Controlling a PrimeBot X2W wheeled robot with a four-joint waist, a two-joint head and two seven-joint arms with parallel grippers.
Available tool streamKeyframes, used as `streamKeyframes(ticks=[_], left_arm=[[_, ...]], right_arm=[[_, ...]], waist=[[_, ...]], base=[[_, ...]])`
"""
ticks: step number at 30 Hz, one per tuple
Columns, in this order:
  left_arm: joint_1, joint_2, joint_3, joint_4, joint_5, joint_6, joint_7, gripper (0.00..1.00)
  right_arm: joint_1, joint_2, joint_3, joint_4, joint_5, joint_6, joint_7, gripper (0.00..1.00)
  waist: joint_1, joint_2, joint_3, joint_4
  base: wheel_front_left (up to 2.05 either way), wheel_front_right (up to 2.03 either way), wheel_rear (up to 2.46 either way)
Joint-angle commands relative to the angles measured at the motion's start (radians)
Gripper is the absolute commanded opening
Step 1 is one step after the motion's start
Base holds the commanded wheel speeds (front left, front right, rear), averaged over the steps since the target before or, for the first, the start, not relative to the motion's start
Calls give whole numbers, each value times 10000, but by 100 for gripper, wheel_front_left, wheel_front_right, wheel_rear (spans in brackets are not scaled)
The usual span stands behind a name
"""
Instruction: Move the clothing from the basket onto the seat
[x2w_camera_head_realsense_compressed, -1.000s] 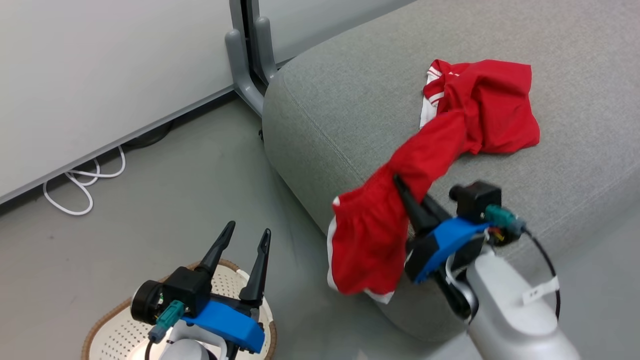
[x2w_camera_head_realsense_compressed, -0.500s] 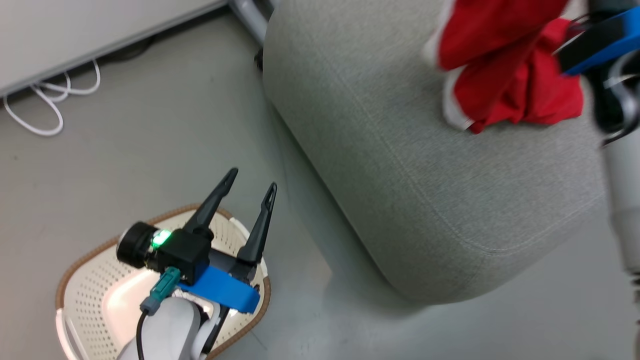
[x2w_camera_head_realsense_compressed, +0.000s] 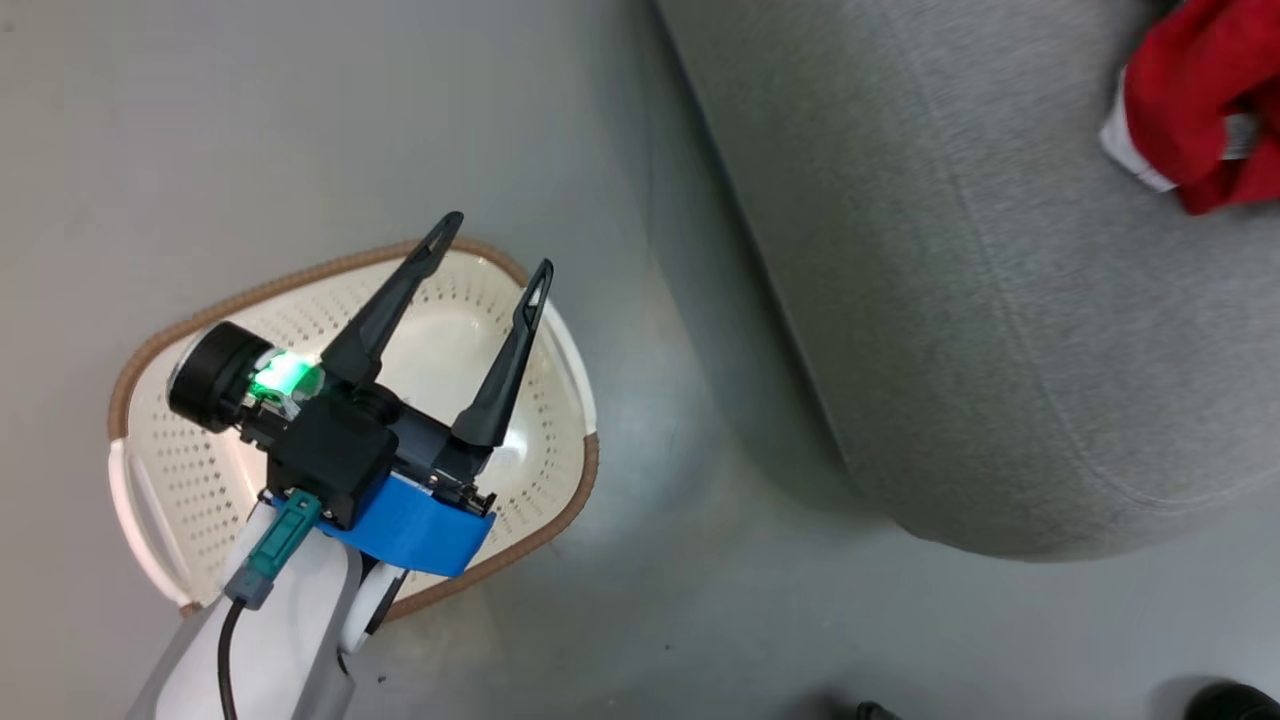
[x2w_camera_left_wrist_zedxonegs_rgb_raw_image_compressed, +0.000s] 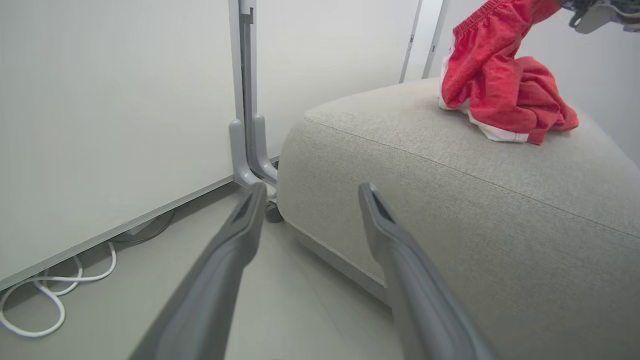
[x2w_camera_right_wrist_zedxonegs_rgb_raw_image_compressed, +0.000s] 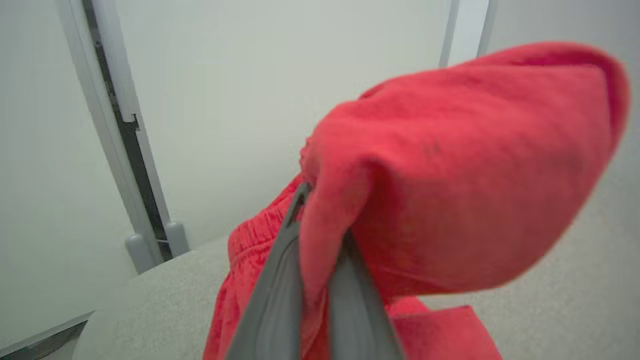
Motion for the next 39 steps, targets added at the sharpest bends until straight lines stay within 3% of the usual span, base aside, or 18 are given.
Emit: streamKeyframes(ticks=[1,8,16,18,19,20,21,39], left_arm=[[-151,43,20,-161,58,29,-28,100],[-259,-54,-69,-449,174,50,-29,100],[-228,-188,69,-281,65,66,-29,100],[-199,-228,98,-237,43,64,-29,100],[-185,-251,115,-218,37,63,-29,100],[-185,-251,115,-218,37,63,-29,100],[-169,-319,132,-171,23,59,-29,100],[611,-1153,465,698,-269,11,-28,100]], right_arm=[[166,51,-176,198,43,1,-106,0],[331,149,-981,1211,-145,1,-218,0],[426,142,-1291,1496,-748,1,-230,0],[472,179,-1314,1550,-904,1,-230,43],[477,189,-1324,1562,-965,1,-230,75],[477,189,-1324,1562,-965,1,-230,75],[508,209,-1339,1618,-1079,1,-231,100],[1968,113,-997,1760,-1642,1,-233,100]], waist=[[-2,0,633,515],[-2,0,992,766],[-2,0,864,824],[-2,0,780,822],[-2,0,734,822],[-2,0,734,822],[-2,0,642,828],[-2,0,-1401,1319]], base=[[0,0,0],[0,0,0],[0,0,0],[0,0,0],[0,0,0],[0,0,0],[0,0,0],[0,0,0]])
